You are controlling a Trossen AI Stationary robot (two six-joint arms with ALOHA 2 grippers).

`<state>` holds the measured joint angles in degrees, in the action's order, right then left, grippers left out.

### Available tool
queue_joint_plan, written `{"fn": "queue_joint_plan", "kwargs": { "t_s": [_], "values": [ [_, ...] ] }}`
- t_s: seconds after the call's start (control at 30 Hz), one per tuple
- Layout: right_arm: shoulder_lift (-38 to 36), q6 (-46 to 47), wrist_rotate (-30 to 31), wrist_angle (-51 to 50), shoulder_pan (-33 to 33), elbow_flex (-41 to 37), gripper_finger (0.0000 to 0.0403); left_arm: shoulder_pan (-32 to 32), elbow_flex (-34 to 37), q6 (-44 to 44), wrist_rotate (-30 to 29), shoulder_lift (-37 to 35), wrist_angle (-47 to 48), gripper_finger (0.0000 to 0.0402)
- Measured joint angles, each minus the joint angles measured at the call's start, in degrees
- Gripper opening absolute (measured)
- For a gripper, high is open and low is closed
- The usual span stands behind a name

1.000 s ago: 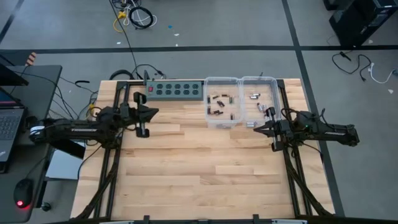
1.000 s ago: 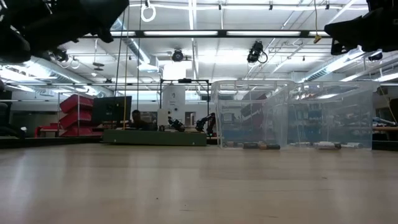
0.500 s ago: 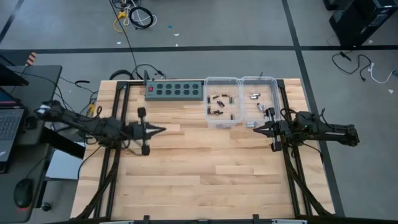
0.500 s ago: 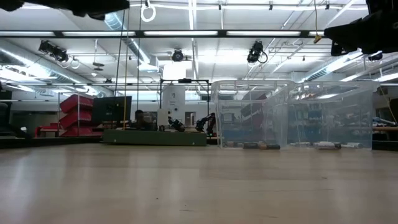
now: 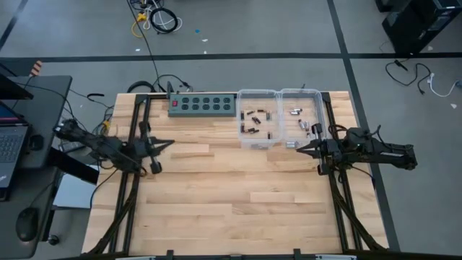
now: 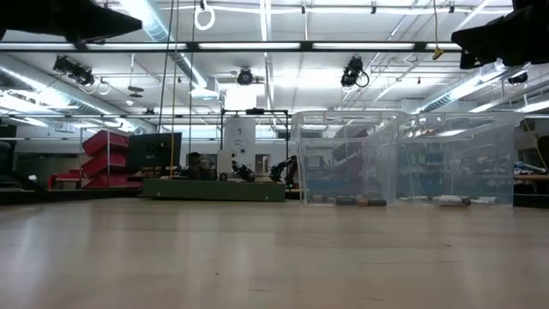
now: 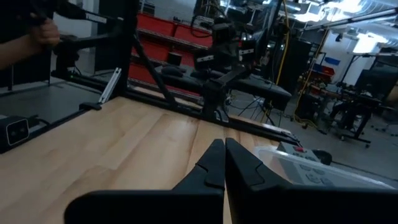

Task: Sort batteries
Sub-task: Return to Home Position

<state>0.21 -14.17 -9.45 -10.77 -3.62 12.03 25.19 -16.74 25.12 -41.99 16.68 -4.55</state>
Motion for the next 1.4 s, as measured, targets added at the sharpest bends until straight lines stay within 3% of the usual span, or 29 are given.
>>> {"fn": "queue_joint_plan", "kwargs": {
  "t_s": [0.07,0.2,0.27,0.43,0.7,0.83,1.07,1.17,1.4],
  "values": [
    [0.0,-0.2,-0.1,-0.9,0.0,0.0,0.0000,0.0,0.0,-1.6,0.8,-5.0,4.4,0.0000],
    [0.0,-1.9,-0.6,-0.5,0.0,0.0,0.0000,0.0,0.0,-2.4,10.2,-13.7,11.1,0.0000],
    [0.0,-2.1,-2.2,0.1,0.0,0.5,0.0000,0.0,0.1,-2.4,11.2,-16.8,13.9,0.0000],
    [0.0,-1.7,-4.3,-0.3,0.0,2.6,0.0000,-0.2,4.3,-1.3,12.9,-16.7,9.6,0.0000],
    [0.0,-4.3,-6.5,-0.1,0.0,2.0,0.0000,-0.3,15.6,0.4,12.8,-16.7,-5.0,0.0000],
    [0.0,-5.9,-9.8,-0.1,0.0,-1.3,0.0000,-0.7,16.3,-2.0,11.9,-16.7,0.5,0.0000],
    [0.0,-10.2,-11.4,6.2,0.0,-8.9,0.0000,-2.4,16.2,-1.5,9.9,-16.1,-0.4,0.0000],
    [1.3,-10.4,-10.2,9.9,-0.2,-10.1,0.0000,-3.0,16.2,-4.9,5.3,-16.1,-0.1,0.0001],
    [1.3,-5.7,-4.3,10.1,-0.4,-10.1,0.0000,-3.1,16.2,-11.0,4.1,-16.1,0.0,0.0001]
  ]
}}
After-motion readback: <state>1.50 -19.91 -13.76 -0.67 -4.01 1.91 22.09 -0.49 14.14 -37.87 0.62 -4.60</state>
